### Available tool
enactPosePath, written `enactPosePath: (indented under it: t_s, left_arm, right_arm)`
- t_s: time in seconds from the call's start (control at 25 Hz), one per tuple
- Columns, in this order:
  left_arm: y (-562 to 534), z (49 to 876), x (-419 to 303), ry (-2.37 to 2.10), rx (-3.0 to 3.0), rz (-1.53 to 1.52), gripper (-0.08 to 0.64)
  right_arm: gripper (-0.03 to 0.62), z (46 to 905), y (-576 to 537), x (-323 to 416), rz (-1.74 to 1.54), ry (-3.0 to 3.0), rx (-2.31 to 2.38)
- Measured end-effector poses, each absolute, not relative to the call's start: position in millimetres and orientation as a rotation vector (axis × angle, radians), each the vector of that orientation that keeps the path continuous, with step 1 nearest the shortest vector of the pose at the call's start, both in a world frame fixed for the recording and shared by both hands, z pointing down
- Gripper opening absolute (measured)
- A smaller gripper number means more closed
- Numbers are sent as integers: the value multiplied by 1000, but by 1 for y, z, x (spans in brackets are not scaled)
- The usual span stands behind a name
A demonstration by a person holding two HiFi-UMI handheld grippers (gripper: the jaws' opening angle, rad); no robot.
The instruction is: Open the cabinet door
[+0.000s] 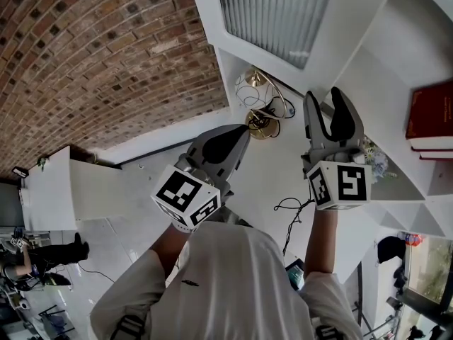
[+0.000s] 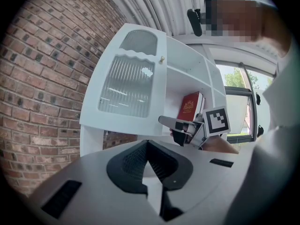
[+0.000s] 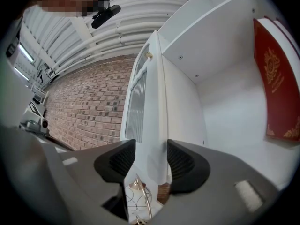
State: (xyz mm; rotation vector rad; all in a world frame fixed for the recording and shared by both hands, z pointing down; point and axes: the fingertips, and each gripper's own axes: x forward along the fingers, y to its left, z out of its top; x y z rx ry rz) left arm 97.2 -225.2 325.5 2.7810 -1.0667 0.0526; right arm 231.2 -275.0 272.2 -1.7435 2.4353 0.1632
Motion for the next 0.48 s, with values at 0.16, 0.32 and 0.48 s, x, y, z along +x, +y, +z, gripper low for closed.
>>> enactPosePath:
  t_s: [0.16,0.32,0.48]
  left_arm:
    - [-225,325,94,-1063,2783,53,9]
    - [-223,322,92,-1059,2790,61,9]
    - [-222,322,92,-1054,2791,57,9]
  right_arm:
    - [207,271,-279,231,159,2434,-1748]
    - [209,271,-279,230,158,2423,-1753]
    - [207,271,-277,227,172,2433,-1761]
